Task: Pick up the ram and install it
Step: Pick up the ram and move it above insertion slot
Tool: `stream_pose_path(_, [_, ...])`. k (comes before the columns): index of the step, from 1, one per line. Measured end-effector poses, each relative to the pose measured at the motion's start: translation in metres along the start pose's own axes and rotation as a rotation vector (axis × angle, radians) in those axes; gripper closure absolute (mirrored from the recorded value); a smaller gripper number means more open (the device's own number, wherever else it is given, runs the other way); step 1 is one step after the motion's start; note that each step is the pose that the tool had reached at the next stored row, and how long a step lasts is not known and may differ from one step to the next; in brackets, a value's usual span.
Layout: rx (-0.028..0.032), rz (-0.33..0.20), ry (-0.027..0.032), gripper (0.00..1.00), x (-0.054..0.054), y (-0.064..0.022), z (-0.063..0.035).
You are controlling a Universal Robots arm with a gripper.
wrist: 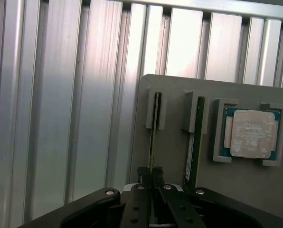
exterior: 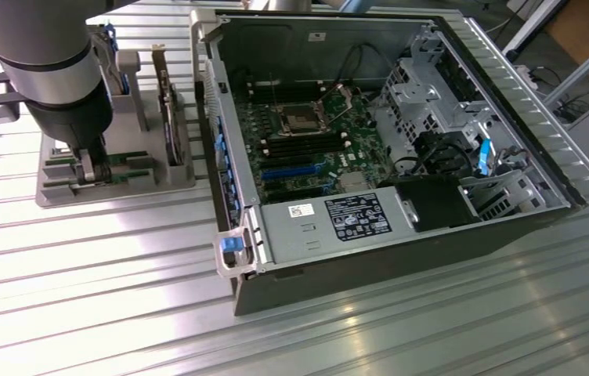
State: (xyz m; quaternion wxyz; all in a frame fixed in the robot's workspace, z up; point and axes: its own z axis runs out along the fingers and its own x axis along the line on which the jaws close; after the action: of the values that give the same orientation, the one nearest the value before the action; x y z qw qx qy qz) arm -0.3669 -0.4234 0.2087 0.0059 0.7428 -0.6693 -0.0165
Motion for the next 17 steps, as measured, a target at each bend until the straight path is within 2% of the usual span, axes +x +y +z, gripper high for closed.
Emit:
stream_pose_path(5, [0.0001, 0.000, 0.0000, 0.87, 0.000, 0.0003, -0.0100])
stream_pose_path(17, [0.0000, 0.000, 0.0008, 0.87, 0.000, 0.0006, -0.0214])
